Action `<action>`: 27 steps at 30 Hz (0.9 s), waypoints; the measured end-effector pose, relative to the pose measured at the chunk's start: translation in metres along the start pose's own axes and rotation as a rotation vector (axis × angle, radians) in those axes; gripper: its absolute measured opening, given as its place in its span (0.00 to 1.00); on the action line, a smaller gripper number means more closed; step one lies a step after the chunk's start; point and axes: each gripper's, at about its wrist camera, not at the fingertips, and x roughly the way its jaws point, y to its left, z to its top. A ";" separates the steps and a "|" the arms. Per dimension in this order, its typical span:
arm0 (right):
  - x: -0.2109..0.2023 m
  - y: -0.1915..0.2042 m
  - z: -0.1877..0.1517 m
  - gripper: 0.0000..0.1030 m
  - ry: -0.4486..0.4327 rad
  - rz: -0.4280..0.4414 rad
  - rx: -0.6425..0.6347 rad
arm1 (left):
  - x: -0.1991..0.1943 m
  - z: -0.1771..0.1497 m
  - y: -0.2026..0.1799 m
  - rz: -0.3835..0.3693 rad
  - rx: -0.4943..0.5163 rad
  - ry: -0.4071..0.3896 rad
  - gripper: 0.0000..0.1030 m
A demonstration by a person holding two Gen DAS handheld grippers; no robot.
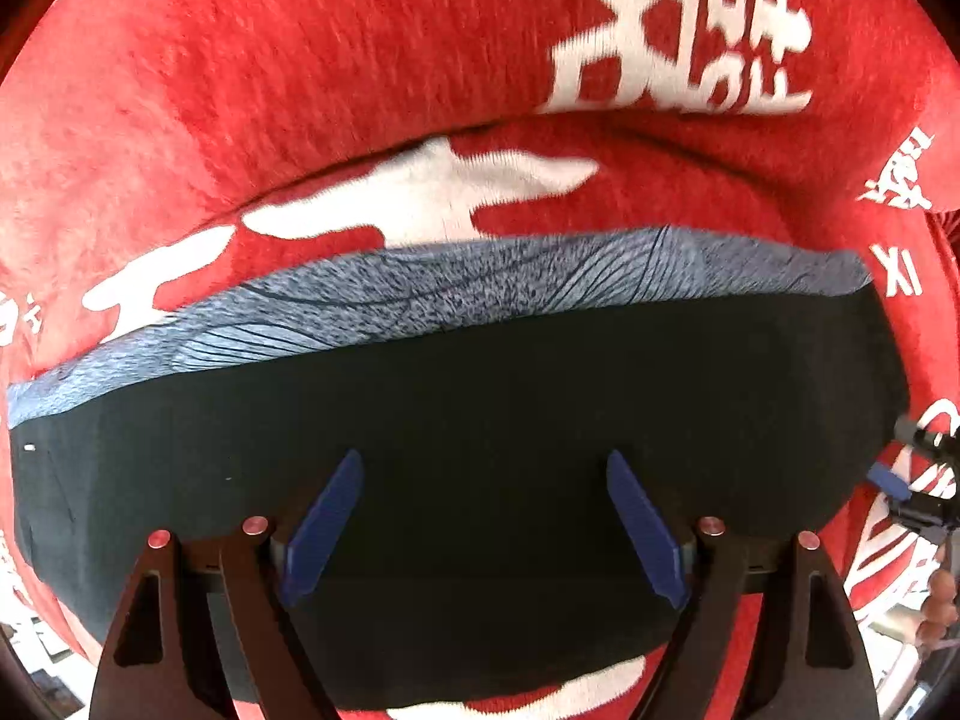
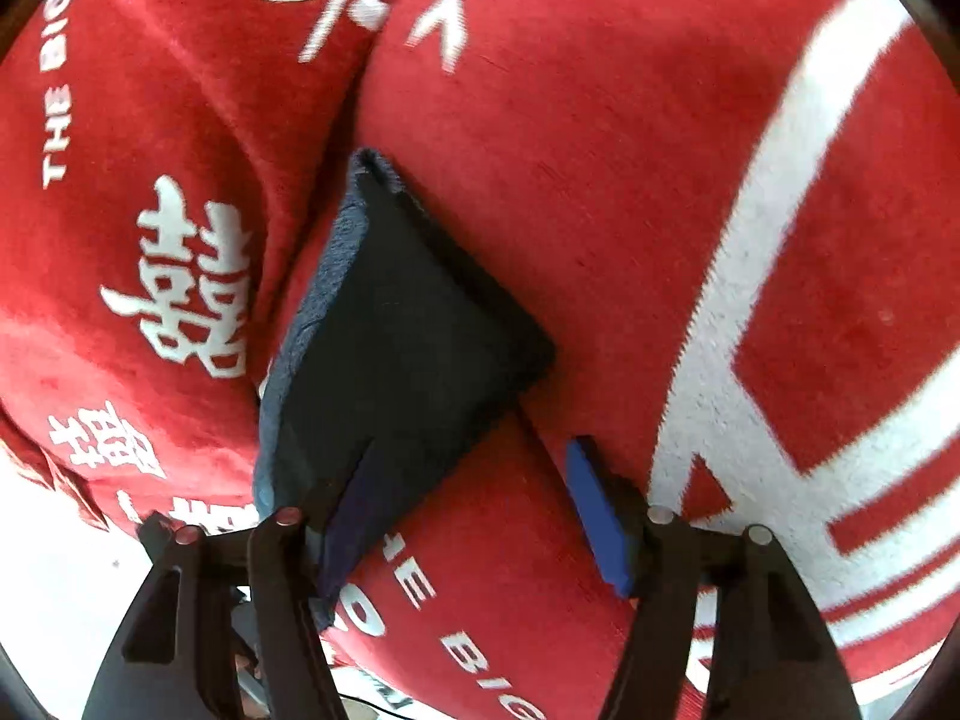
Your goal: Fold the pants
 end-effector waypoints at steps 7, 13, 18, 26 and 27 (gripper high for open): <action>0.004 0.031 0.023 0.12 -0.015 0.108 -0.005 | -0.013 0.003 -0.003 -0.009 -0.004 -0.037 0.82; 0.000 0.026 0.017 0.20 0.030 -0.057 -0.101 | 0.011 0.000 -0.006 0.009 0.019 -0.016 0.84; -0.025 0.003 0.007 0.36 -0.029 -0.119 0.025 | -0.014 -0.006 0.012 0.044 0.037 -0.059 0.84; 0.013 0.124 -0.034 0.36 0.097 -0.123 -0.429 | -0.012 -0.005 0.099 0.205 -0.120 -0.076 0.84; 0.031 0.137 -0.036 0.36 0.118 -0.136 -0.488 | -0.008 -0.006 0.110 0.233 -0.153 -0.087 0.84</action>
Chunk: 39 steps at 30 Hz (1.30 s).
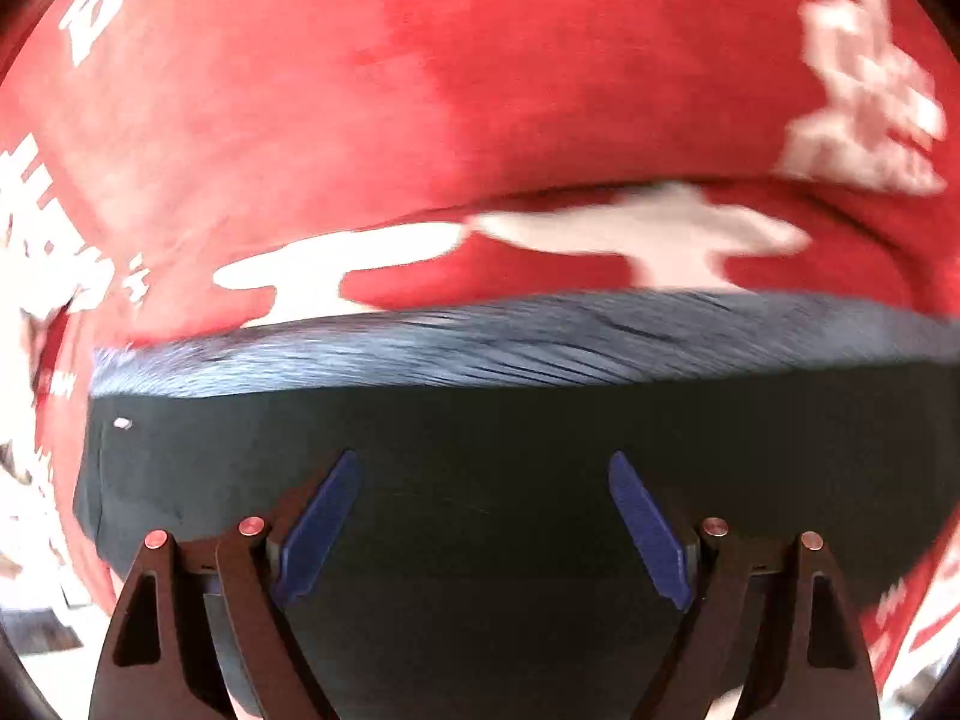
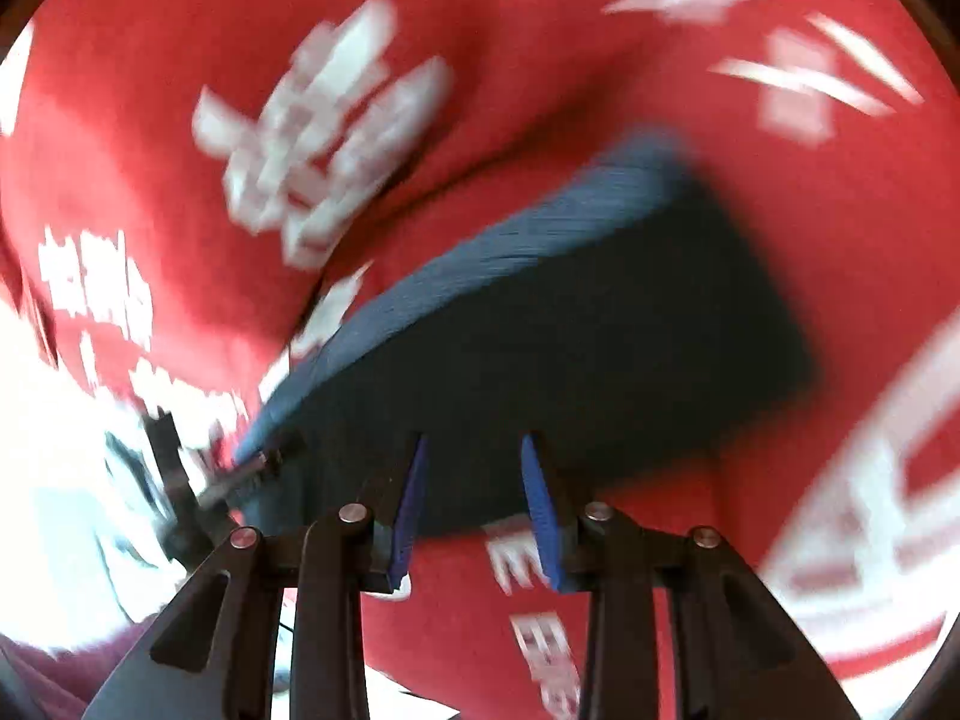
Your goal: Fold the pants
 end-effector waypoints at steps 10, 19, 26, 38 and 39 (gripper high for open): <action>0.097 0.062 0.054 0.38 0.042 -0.121 -0.155 | 0.049 0.054 0.039 0.029 -0.150 -0.024 1.00; 0.066 0.069 0.029 0.50 0.086 -0.147 -0.171 | 0.003 0.012 0.138 0.034 -0.131 -0.051 1.00; 0.099 0.162 -0.001 0.50 0.155 -0.047 -0.319 | -0.005 -0.036 0.198 0.034 -0.034 -0.053 1.00; 0.311 0.444 -0.048 0.50 0.389 0.047 -0.783 | 0.061 -0.079 0.315 -0.119 -0.141 -0.070 1.00; 0.335 0.464 -0.053 0.50 0.424 0.043 -0.826 | 0.061 -0.083 0.317 -0.146 -0.166 -0.074 1.00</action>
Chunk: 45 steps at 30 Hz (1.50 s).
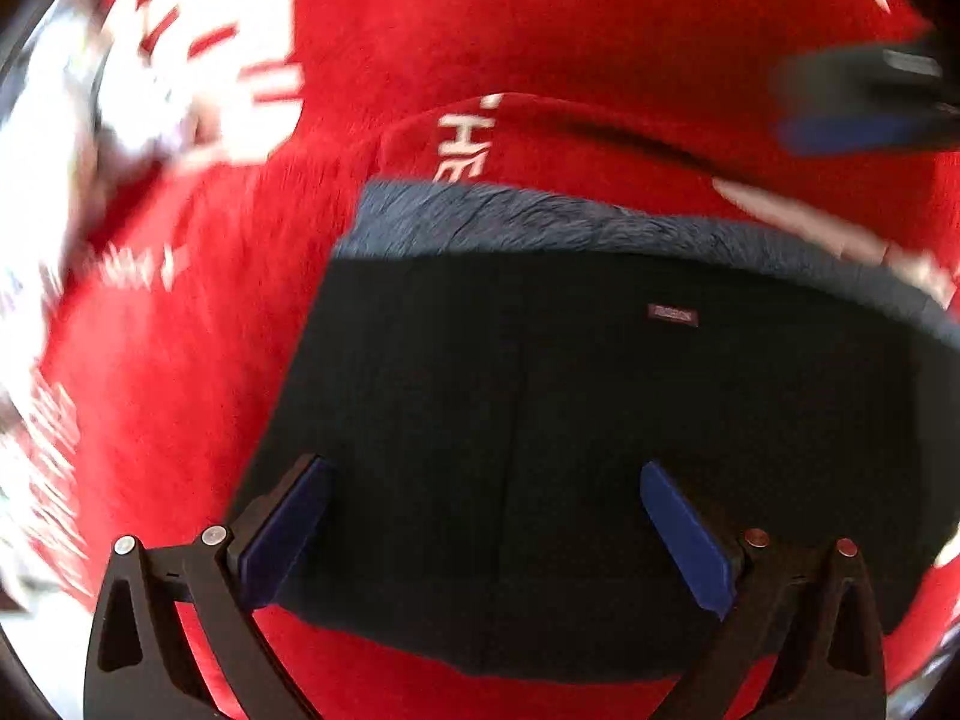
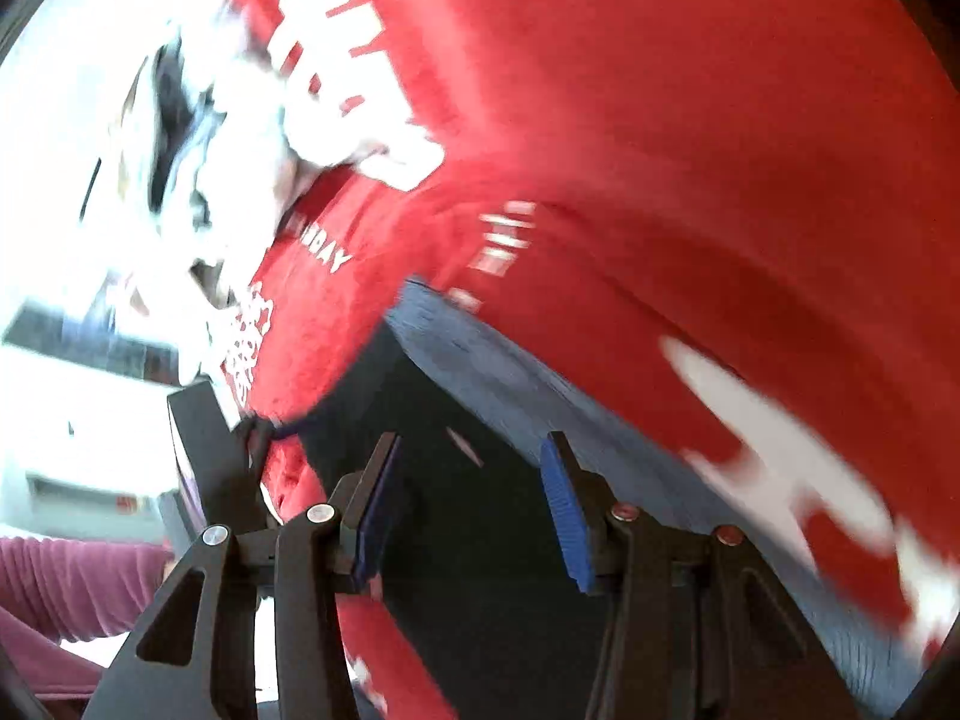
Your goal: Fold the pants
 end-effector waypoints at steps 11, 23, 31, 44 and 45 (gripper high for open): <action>0.145 0.048 0.083 0.50 0.274 -0.105 -0.208 | -0.003 -0.019 0.004 -0.058 0.002 -0.088 1.00; 0.143 0.081 0.093 0.05 0.289 -0.119 -0.288 | -0.002 -0.016 0.023 -0.058 -0.076 -0.060 1.00; 0.125 0.041 0.086 0.20 0.107 -0.183 -0.021 | -0.015 0.006 0.025 -0.079 -0.071 -0.069 1.00; -0.013 -0.057 -0.103 0.22 0.044 -0.377 0.385 | 0.036 0.086 -0.030 0.042 0.060 -0.111 1.00; -0.025 -0.070 -0.120 0.22 -0.006 -0.366 0.455 | 0.038 0.091 -0.026 0.072 0.043 -0.086 1.00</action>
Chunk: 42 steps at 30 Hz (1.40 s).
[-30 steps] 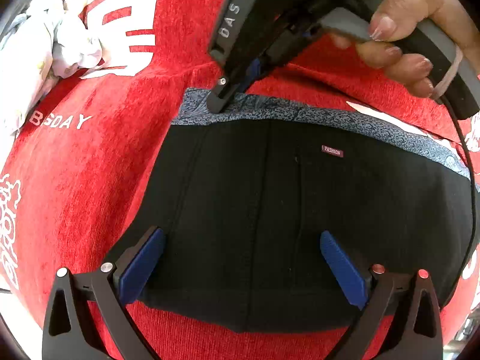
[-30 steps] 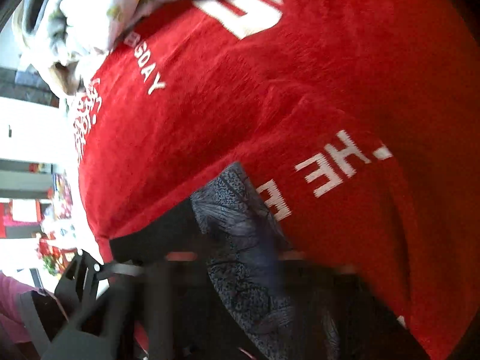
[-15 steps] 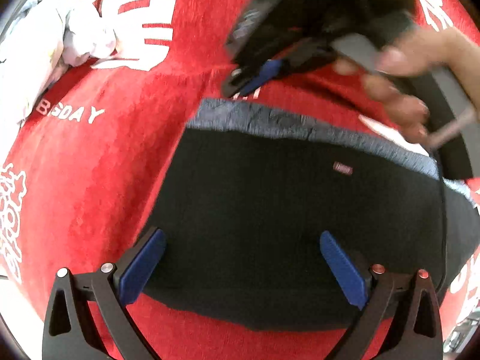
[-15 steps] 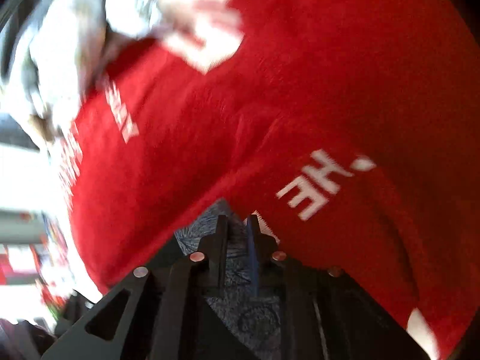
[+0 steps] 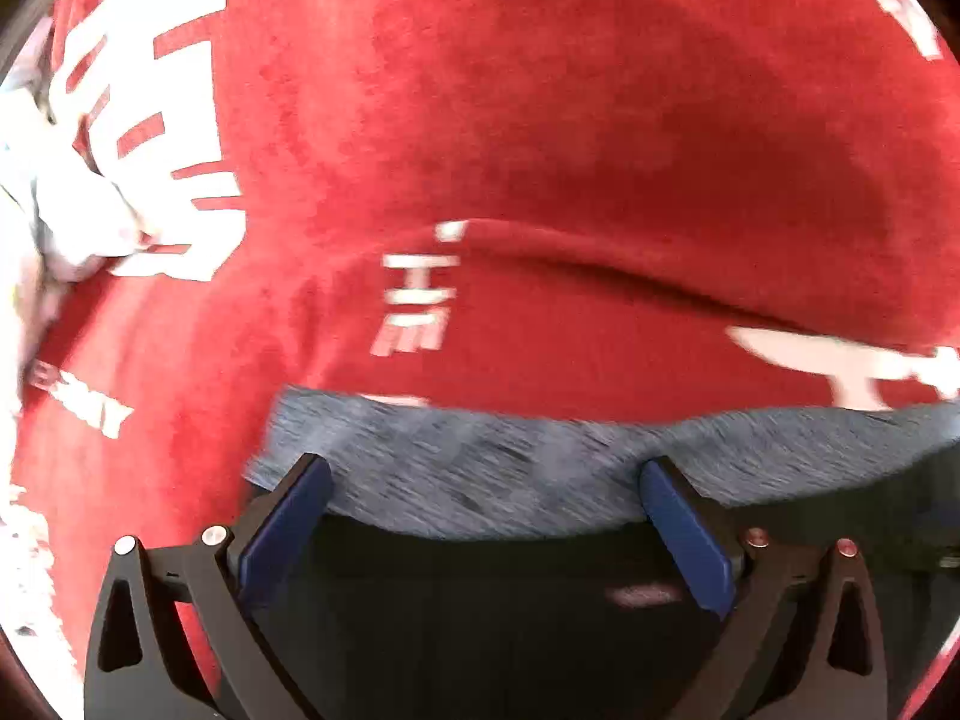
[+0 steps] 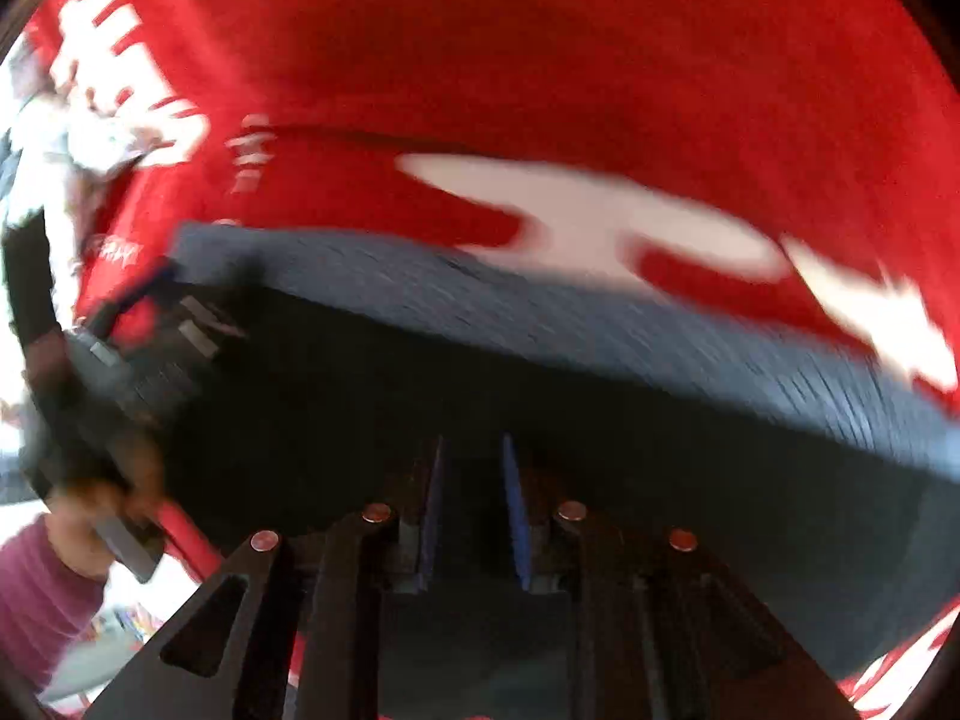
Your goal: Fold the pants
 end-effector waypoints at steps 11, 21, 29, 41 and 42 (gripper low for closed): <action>-0.023 -0.104 -0.131 0.58 -0.021 0.592 0.514 | -0.046 -0.057 -0.017 0.017 0.104 0.112 1.00; 0.009 -0.120 -0.158 0.44 -0.158 0.776 0.764 | -0.037 -0.065 -0.013 -0.008 0.060 0.117 1.00; -0.016 -0.115 -0.137 0.09 -0.169 0.609 0.574 | -0.038 -0.067 -0.016 0.013 0.058 0.114 1.00; -0.067 -0.132 -0.137 0.15 -0.230 0.264 0.445 | -0.089 -0.082 -0.114 -0.106 0.269 0.083 1.00; -0.071 -0.127 -0.129 0.16 -0.245 0.234 0.402 | -0.089 -0.085 -0.126 -0.111 0.287 0.082 1.00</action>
